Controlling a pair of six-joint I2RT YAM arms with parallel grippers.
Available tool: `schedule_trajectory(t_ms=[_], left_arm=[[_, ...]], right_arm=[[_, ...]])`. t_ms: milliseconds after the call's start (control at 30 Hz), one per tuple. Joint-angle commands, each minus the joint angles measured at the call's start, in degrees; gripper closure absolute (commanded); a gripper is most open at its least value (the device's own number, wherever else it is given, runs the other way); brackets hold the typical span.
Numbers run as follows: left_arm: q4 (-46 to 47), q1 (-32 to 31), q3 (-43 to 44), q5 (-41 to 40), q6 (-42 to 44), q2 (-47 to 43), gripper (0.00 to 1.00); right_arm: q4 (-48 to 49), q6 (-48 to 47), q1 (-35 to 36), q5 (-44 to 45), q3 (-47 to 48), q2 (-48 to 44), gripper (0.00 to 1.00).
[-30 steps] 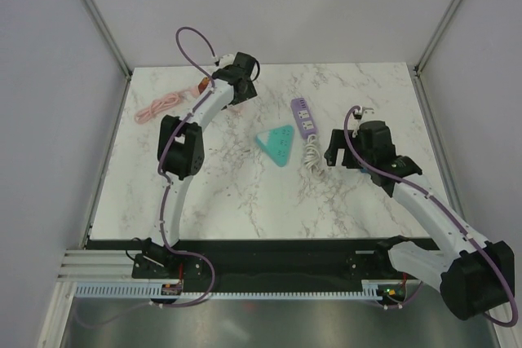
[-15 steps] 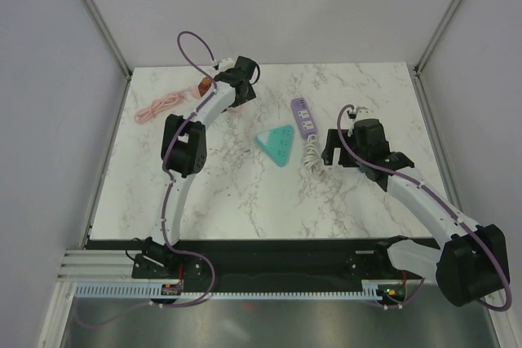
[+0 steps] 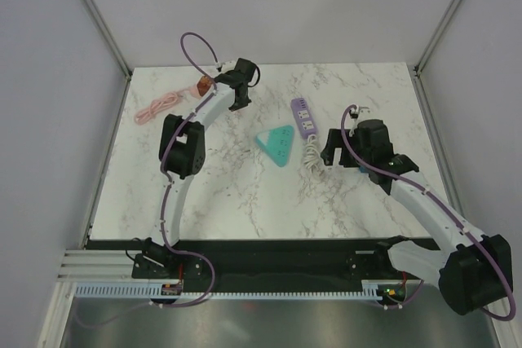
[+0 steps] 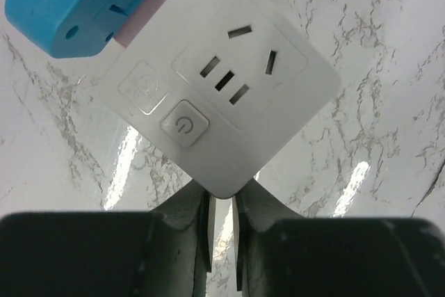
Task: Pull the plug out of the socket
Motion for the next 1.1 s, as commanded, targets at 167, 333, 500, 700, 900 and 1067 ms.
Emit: schedule_trajectory(t_ms=[167,333,500,700,900,1067], left_arm=[[3.03,3.23,-12.53,-4.74,5.88,-11.33,0.78],[6.89,3.23,-17.20,-1.05,12.38,-15.99,0.40],[11.91,4.02,-17.65,6.50,22.38,-18.90,0.20],[10.95,7.09,-8.96,22.94,30.32,-15.92,0.09],[10.16,8.06,-3.06,23.12,35.23,-11.35,0.07],[9.81,8.06,0.72,27.34,38.84,-7.13,0.09]], right_arm=[[-2.51,1.98,0.07,-0.79,-1.97,-8.92,0.02],[-2.51,1.98,0.15,-2.89,-2.33,-8.84,0.02],[-2.86,1.10,0.07,-3.07,-1.54,-8.57,0.02],[-2.25,0.75,0.07,-3.34,-1.18,-7.52,0.02],[-1.98,-0.22,0.15,-2.81,-0.83,-6.38,0.02],[-1.54,-0.75,0.16,-2.64,-0.04,-5.23,0.02]])
